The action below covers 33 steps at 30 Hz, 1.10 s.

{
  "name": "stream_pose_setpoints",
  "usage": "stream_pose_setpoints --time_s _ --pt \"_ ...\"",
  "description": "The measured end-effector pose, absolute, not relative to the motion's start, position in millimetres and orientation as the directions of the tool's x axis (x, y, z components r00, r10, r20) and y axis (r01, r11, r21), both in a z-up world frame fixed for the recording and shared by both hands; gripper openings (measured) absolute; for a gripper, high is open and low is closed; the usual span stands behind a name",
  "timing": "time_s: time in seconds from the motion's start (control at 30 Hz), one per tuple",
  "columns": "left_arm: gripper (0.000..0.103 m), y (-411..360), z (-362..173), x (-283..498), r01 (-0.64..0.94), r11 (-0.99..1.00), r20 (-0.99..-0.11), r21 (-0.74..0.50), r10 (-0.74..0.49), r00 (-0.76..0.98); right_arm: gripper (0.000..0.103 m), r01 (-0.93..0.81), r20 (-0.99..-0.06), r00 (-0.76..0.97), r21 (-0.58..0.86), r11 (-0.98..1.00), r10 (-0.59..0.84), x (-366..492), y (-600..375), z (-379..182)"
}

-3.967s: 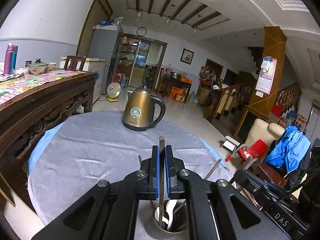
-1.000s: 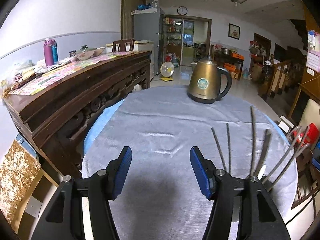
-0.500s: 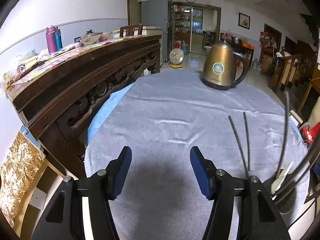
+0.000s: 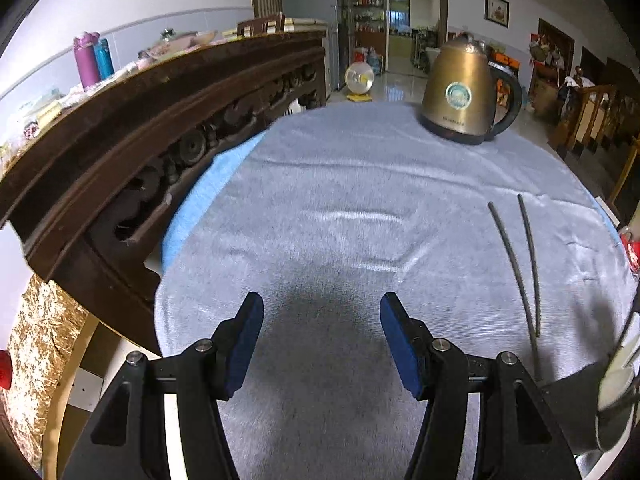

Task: Organize utensils
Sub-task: 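Grasp a dark chopstick with the right tool while the left tool grasps another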

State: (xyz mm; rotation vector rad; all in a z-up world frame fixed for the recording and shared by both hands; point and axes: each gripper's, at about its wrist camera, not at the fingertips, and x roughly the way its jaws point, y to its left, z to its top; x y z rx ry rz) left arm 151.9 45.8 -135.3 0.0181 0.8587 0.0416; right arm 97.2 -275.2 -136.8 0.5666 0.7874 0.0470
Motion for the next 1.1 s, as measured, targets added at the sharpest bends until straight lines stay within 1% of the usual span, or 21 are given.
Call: stream_pose_setpoints --time_s 0.23,0.47,0.67,0.77,0.83,0.9,0.97,1.0,1.03,1.07,1.1 --pt "0.062 36.0 -157.8 186.7 0.017 1.0 -0.816 0.009 -0.003 0.578 0.046 0.122 -0.679 0.661 0.518 0.847 0.32 158.0 -282.6 -156.8" --pt "0.062 11.1 -163.6 218.9 0.085 0.996 -0.835 0.021 -0.029 0.55 0.046 0.083 -0.728 0.593 0.482 0.872 0.346 233.2 -268.0 -170.8" --pt "0.062 -3.1 -167.6 240.4 0.123 0.992 -0.845 0.028 -0.042 0.533 0.046 0.074 -0.779 0.552 0.401 0.913 0.298 299.5 -246.6 -180.5" --pt "0.062 -3.6 -169.2 248.2 0.131 0.991 -0.852 0.022 -0.05 0.521 0.046 0.092 -0.819 0.522 0.33 0.939 0.237 329.8 -234.9 -188.1" --pt "0.062 -2.5 -169.7 253.1 0.133 0.991 -0.855 0.015 -0.056 0.515 0.042 0.1 -0.845 0.496 0.282 0.954 0.197 347.6 -228.5 -194.2" --pt "0.062 -2.8 -170.2 259.1 0.141 0.99 -0.859 0.007 -0.066 0.507 0.033 0.121 -0.875 0.457 0.239 0.964 0.159 363.1 -225.0 -201.8" --pt "0.062 -6.1 -170.1 266.3 0.159 0.987 -0.867 -0.014 -0.091 0.489 0.029 0.145 -0.903 0.411 0.198 0.969 0.124 375.2 -223.0 -210.7" --pt "0.062 -8.6 -170.3 268.7 0.167 0.986 -0.87 -0.027 -0.106 0.481 0.024 0.148 -0.904 0.419 0.168 0.975 0.092 377.9 -220.9 -210.7" --pt "0.062 -12.5 -169.3 273.7 0.183 0.982 -0.874 -0.049 -0.131 0.468 0.021 0.153 -0.91 0.408 0.148 0.977 0.074 378.5 -220.8 -211.6" --pt "0.062 -17.3 -168.0 278.9 0.196 0.979 -0.875 -0.062 -0.148 0.461 0.014 0.161 -0.912 0.405 0.134 0.978 0.059 378.5 -221.0 -211.6" --pt "0.062 -22.3 -167.2 283.6 0.208 0.976 -0.874 -0.069 -0.16 0.458 0.009 0.16 -0.914 0.401 0.126 0.979 0.052 378.0 -220.4 -212.5"
